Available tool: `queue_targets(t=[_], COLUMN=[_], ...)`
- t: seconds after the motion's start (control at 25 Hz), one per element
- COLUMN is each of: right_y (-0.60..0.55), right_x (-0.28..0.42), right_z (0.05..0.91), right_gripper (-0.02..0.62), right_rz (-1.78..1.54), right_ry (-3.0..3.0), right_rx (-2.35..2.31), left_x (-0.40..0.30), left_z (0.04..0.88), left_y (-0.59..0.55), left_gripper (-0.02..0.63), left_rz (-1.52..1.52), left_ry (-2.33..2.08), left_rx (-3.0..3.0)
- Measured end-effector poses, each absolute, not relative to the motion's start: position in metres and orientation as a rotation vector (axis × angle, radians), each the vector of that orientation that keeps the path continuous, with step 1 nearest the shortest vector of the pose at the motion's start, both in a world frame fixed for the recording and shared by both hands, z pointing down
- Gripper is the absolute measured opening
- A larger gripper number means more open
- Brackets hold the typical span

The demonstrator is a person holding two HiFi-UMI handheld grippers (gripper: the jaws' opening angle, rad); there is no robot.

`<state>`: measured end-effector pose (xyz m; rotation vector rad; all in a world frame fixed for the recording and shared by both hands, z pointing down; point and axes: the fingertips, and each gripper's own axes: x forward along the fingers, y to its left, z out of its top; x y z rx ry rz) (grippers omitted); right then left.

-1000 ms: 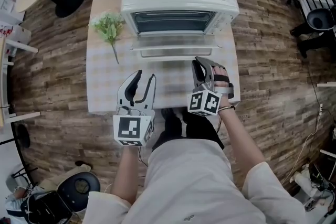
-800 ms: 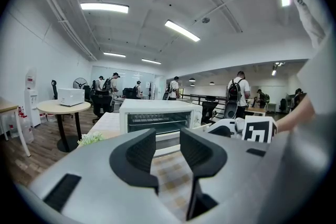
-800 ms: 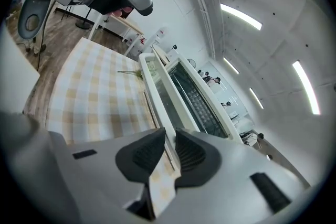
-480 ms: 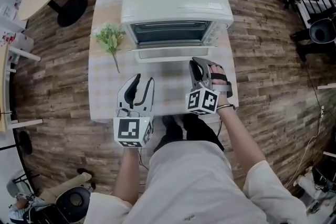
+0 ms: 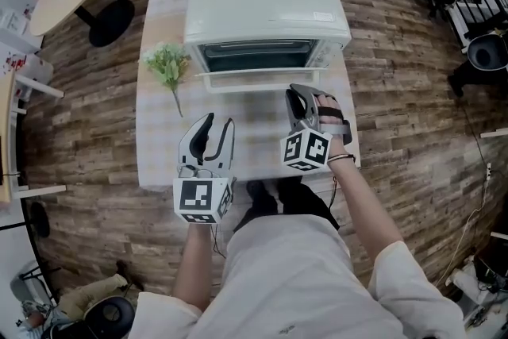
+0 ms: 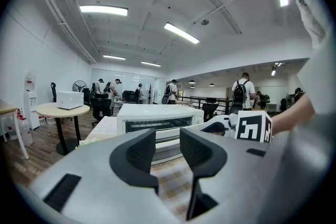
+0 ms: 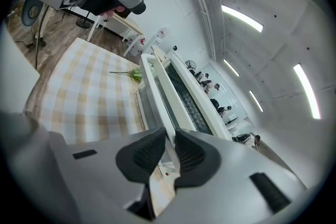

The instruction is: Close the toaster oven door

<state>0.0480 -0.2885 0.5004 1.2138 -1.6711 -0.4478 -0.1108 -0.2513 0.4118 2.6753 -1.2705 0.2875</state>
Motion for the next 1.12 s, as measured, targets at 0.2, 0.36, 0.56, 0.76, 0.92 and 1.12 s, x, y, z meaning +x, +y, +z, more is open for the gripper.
queue_targets(t=[0.2,0.36,0.56,0.76,0.92,1.12], right_y=[-0.299,-0.306,-0.315,-0.326,-0.334,-0.341], right_x=[0.051,0.052,0.055,0.058,0.059,0.061], right_z=[0.495,0.491,0.488,0.484,0.481,0.478], right_gripper=[0.044,0.044,0.044,0.044,0.044,0.046], right_rz=[-0.448,-0.450,-0.456,-0.456,-0.446,-0.445], right_ry=[-1.672,-1.668,-1.660,-1.654,-1.649,-1.643], right_rx=[1.213,1.210,1.206,1.204,1.203,1.204], left_x=[-0.109,-0.110,-0.110,-0.111,-0.113,-0.114], left_z=[0.409,0.408,0.406,0.404,0.403,0.403], left_y=[-0.254,-0.254,-0.254,-0.255,-0.254,-0.254], left_gripper=[0.143,0.143,0.143,0.143,0.143,0.143], left_rz=[0.282,0.284,0.279,0.273,0.273,0.276], left_ry=[-1.271,-1.272,-1.275,-1.278,-1.279,-1.278], left_rx=[2.676,2.677,2.683,2.684,2.683,2.685])
